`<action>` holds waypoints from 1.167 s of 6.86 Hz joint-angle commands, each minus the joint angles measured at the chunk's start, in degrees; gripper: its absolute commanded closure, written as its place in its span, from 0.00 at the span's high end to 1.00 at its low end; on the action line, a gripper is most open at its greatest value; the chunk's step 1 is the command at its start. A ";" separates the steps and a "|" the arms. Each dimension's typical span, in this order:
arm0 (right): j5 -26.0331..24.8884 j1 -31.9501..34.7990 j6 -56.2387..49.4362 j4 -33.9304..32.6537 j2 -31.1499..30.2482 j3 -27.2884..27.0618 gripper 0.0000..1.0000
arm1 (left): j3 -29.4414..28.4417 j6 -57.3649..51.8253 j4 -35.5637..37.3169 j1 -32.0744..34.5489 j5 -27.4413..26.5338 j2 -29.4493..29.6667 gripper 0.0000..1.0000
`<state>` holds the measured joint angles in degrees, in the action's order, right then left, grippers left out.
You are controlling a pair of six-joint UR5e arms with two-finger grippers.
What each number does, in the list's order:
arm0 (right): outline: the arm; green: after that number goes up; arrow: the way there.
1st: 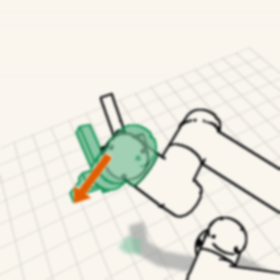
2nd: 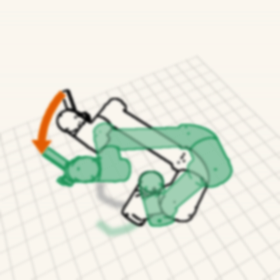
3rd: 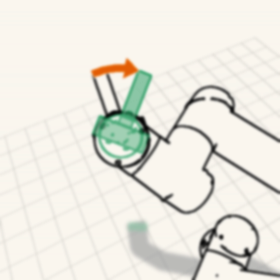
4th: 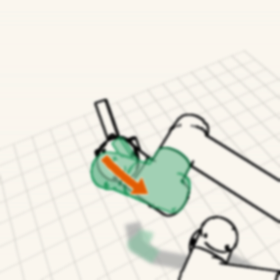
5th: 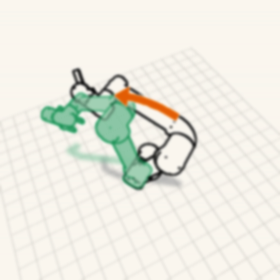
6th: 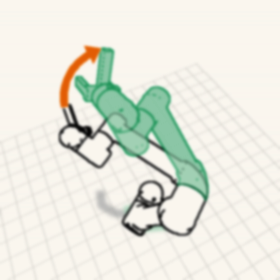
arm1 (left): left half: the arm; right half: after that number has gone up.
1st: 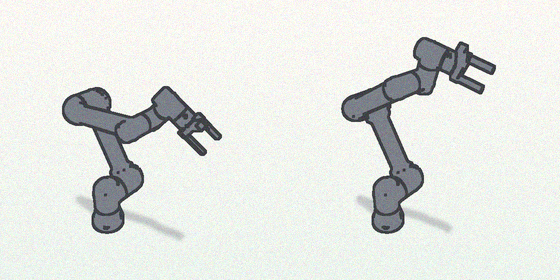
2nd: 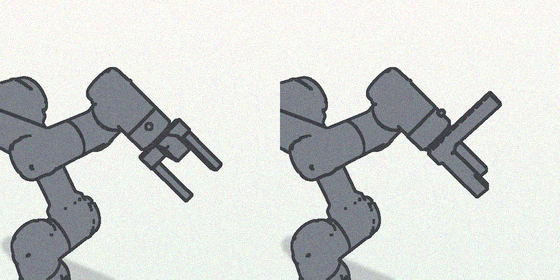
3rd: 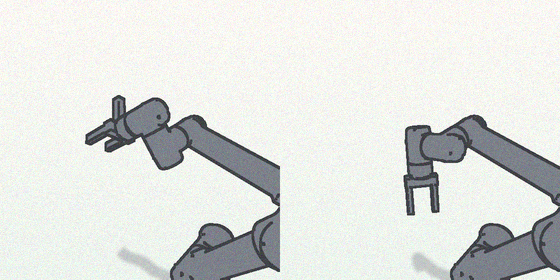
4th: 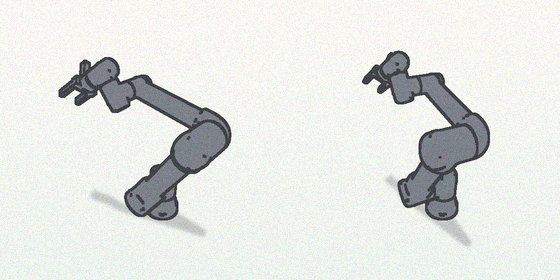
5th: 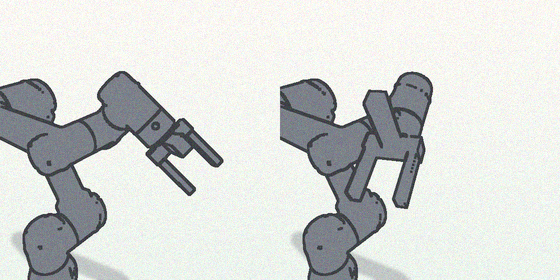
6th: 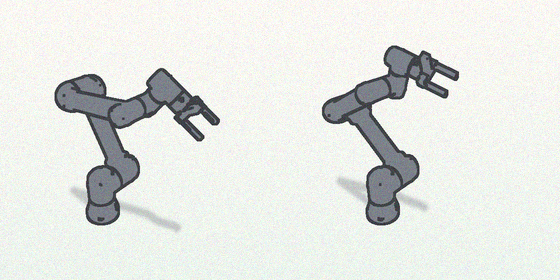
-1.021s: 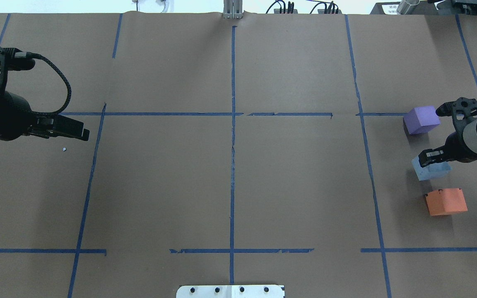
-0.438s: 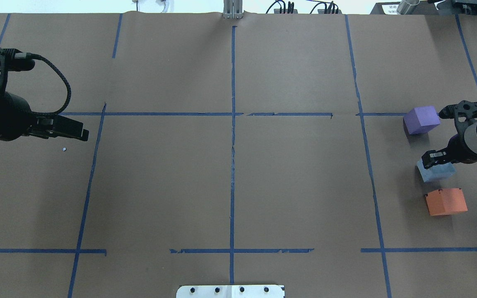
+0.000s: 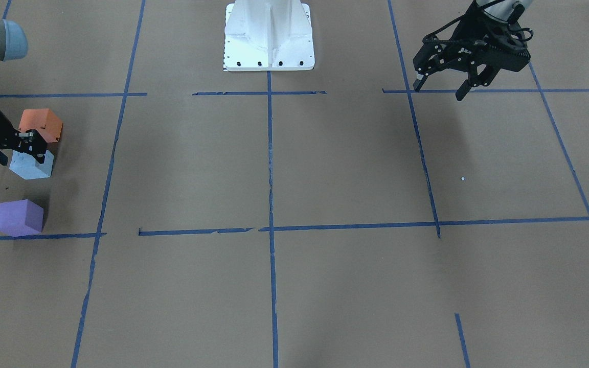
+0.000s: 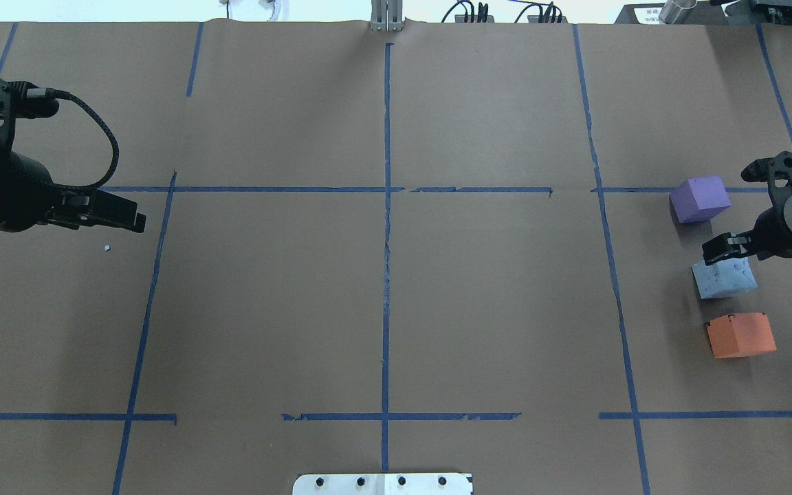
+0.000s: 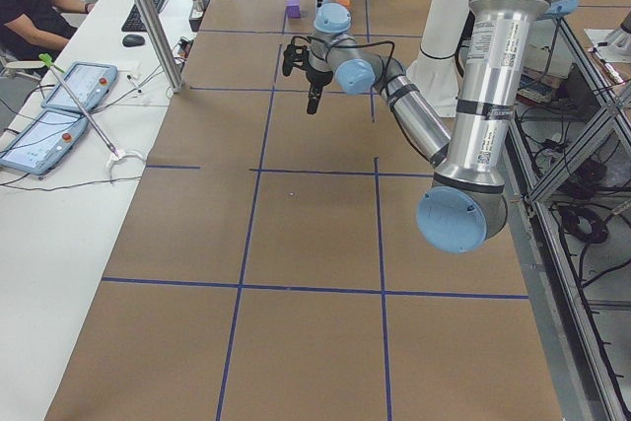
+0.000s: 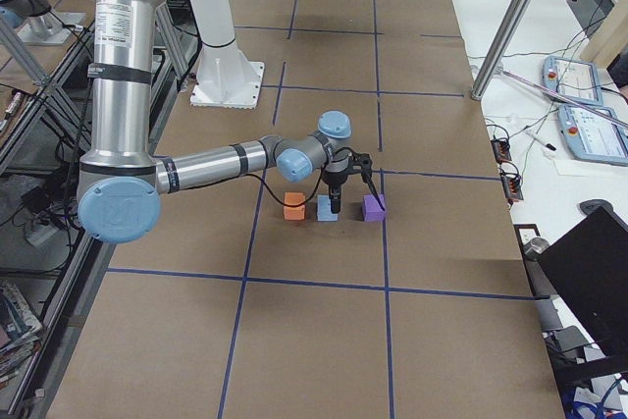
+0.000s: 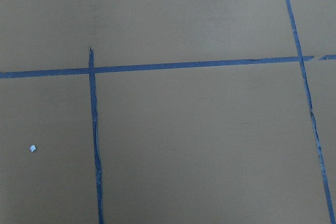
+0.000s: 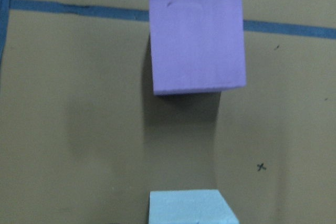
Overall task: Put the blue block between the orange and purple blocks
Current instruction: 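Open the right gripper and lift away while the left arm withdraws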
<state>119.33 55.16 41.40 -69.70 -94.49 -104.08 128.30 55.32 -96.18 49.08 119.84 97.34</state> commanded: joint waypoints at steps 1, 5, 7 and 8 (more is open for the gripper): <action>4.30 10.09 -8.45 -2.78 3.51 1.15 1.00 | -1.72 -3.27 0.03 0.40 -0.48 -1.96 1.00; 10.65 28.13 -37.46 -22.89 5.37 1.24 1.00 | -10.32 -33.02 0.12 13.72 0.48 -9.51 1.00; 13.20 32.71 -44.62 -27.93 4.06 0.89 1.00 | -21.71 -52.86 0.03 28.87 10.60 -8.93 1.00; 13.30 32.82 -47.87 -28.12 2.75 1.15 1.00 | -28.13 -64.70 0.12 36.27 16.33 -8.75 1.00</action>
<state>131.93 86.90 -2.41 -96.60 -90.43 -103.06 107.70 3.71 -96.08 76.22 129.15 88.35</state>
